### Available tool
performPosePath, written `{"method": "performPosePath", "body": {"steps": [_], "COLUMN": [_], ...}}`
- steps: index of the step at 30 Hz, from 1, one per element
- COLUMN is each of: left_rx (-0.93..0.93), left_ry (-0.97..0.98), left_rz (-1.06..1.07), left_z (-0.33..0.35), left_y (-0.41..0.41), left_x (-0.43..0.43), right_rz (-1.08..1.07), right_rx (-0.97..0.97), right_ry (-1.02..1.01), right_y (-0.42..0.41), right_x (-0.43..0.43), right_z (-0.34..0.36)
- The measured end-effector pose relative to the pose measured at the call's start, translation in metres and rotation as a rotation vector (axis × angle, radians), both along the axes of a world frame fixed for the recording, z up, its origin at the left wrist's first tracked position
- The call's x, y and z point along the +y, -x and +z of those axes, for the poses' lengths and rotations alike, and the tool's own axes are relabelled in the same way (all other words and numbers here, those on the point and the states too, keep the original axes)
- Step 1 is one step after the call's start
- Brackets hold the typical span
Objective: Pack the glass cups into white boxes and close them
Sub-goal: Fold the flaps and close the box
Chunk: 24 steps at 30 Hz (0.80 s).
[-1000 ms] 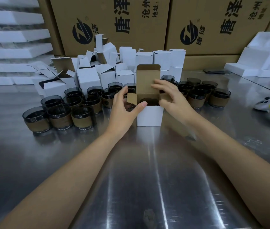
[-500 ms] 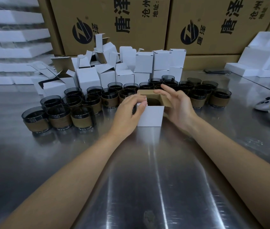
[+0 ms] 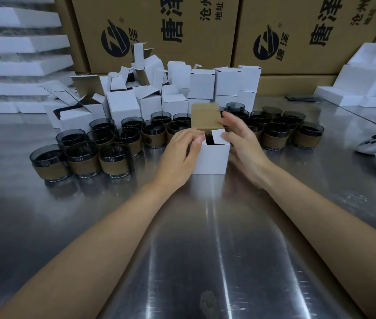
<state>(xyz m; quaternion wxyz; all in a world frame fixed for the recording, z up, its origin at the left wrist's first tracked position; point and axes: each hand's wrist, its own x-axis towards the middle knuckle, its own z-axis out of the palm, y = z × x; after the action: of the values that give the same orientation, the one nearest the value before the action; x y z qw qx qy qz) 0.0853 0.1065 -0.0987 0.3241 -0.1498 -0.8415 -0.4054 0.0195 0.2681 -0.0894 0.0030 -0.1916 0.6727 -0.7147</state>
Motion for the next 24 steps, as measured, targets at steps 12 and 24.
{"method": "performPosePath", "body": {"steps": [12, 24], "left_rx": [-0.282, -0.346], "left_ry": [-0.503, -0.646], "left_rz": [-0.143, -0.162], "left_z": [0.002, 0.012], "left_y": [0.003, 0.001], "left_x": [0.004, 0.002], "right_rz": [-0.003, 0.056], "right_rx": [-0.032, 0.142], "right_ry": [0.146, -0.024], "right_y": [0.001, 0.005], "right_x": [-0.006, 0.01], "right_z": [0.0, -0.006]}}
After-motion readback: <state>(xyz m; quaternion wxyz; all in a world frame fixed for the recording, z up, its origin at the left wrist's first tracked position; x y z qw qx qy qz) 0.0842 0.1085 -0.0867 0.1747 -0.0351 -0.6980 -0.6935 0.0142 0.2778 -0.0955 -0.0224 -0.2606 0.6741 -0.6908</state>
